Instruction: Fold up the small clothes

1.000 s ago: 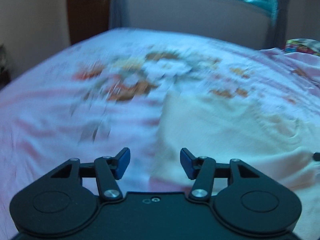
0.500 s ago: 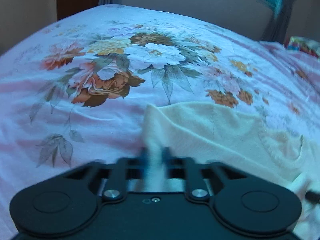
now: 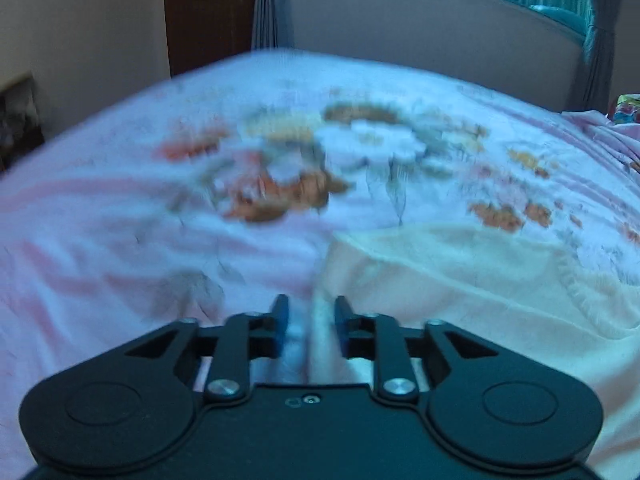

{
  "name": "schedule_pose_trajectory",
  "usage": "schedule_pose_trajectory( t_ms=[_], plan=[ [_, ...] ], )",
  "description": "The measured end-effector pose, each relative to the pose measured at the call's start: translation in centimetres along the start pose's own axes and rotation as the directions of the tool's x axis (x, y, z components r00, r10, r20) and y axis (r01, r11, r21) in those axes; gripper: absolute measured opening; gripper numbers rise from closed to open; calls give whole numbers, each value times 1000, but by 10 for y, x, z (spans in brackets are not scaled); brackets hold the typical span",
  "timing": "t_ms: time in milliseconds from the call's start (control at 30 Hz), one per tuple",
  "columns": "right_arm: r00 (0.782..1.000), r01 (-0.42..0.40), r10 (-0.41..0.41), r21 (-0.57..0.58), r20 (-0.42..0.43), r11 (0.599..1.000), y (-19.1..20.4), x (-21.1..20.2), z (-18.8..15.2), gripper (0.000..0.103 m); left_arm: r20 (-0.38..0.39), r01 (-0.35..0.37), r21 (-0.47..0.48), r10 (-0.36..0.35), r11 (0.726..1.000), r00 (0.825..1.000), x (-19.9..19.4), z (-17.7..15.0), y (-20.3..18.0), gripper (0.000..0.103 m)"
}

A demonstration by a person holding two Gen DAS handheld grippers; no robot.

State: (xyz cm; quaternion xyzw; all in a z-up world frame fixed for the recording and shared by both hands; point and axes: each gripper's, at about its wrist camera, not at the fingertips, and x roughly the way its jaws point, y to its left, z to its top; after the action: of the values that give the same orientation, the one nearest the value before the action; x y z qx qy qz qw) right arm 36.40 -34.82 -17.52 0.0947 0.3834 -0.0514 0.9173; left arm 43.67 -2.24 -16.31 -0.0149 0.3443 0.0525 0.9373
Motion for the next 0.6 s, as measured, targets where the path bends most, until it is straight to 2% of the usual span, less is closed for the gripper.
schedule_pose_trajectory(
  t_ms=[33,67,100,133,167,233,267,300,333,433,533,600],
  plan=[
    [1000,-18,18,1,26,1000,0,-5,1,4,31,15,23,-16,1000,999,-9,1,-1,26],
    [999,-25,25,-1,28,1000,3,-6,3,10,47,31,53,-33,998,998,-17,1,-4,28],
    [999,-35,35,18,-11,999,3,0,3,20,45,43,75,-47,996,998,-23,0,-7,33],
    [995,-65,69,50,-74,997,1,7,1,42,33,66,80,-68,995,997,-28,-2,-9,37],
    [990,-96,102,70,-93,993,3,10,0,44,16,97,88,-98,991,995,-31,-6,-11,39],
    [990,-109,113,48,-87,993,10,7,-4,44,-24,113,138,-110,984,994,-33,-19,-18,39],
    [987,-132,136,52,-85,990,13,6,-5,38,-39,99,161,-94,982,995,-32,-28,-22,39],
    [983,-158,162,53,-88,986,16,6,-6,26,-47,98,171,-91,980,995,-32,-36,-24,39],
    [980,-170,175,49,-99,984,19,7,-8,6,-38,95,167,-90,981,995,-34,-43,-23,39],
    [986,-153,153,12,-71,988,27,4,-11,6,-19,70,175,-68,982,998,-38,-53,-20,39],
    [994,-99,100,-17,38,995,28,-12,-6,6,-11,88,160,-88,983,996,-43,-49,-14,41],
    [995,-64,66,-22,77,998,24,-19,-4,6,1,89,161,-91,983,996,-46,-46,-15,47]
  ],
)
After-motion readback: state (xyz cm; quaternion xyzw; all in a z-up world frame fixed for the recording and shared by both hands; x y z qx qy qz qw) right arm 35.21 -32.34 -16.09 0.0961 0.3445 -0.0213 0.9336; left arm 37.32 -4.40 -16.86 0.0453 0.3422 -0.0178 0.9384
